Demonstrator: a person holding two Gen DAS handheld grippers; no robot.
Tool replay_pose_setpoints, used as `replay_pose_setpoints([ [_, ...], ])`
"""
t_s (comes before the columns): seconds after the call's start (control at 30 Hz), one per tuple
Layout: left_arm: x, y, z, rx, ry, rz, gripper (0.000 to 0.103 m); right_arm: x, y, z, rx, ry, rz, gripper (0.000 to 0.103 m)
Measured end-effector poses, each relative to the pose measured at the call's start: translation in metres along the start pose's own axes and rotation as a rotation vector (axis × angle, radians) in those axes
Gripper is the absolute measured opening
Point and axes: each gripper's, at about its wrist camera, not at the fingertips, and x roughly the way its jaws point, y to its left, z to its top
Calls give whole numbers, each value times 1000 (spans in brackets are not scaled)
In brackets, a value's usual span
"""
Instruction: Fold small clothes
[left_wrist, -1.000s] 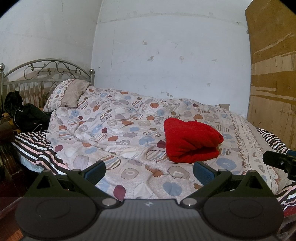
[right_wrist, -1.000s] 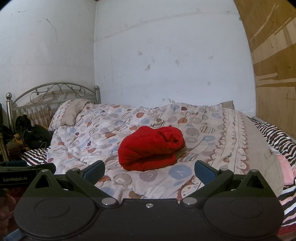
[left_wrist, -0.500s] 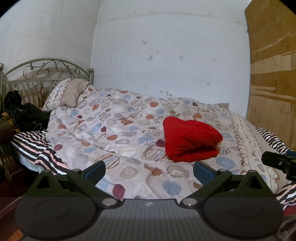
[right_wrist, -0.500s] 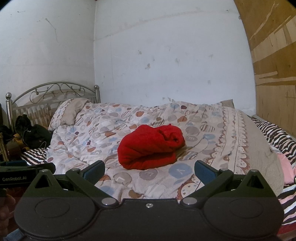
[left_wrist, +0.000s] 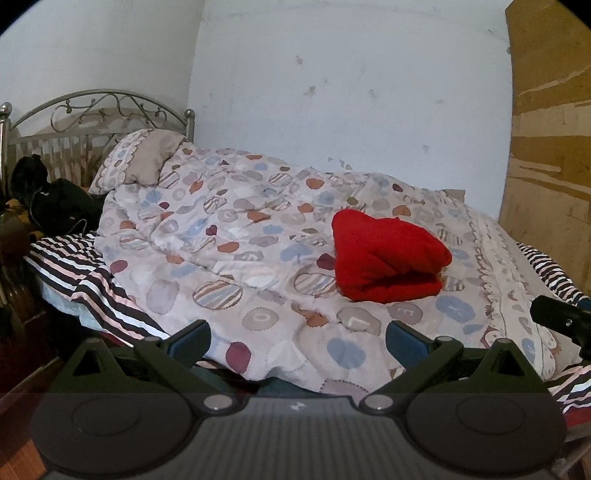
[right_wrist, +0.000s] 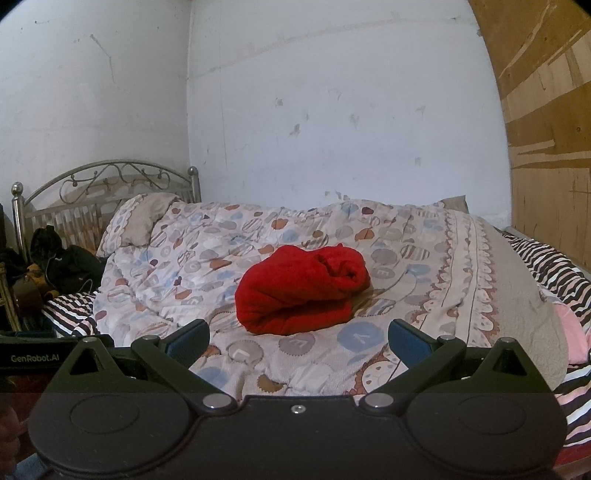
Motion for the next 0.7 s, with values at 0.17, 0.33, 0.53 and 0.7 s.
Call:
replay_pose_setpoints([
  [0.17,1,-2,0,7,6,-11,102,-1,1,-3,0,3,1,103],
  [0.33,0,-4,-1,27,1,-18,102,-2,2,-9,0,11,7,103],
  [0.53,0,-6,-1,33,1,-26,102,-3,4,-8,-3,20,10,103],
  [0.7,0,-6,-2,35,2,-21,102,-2,4,-7,-4,22,8,103],
])
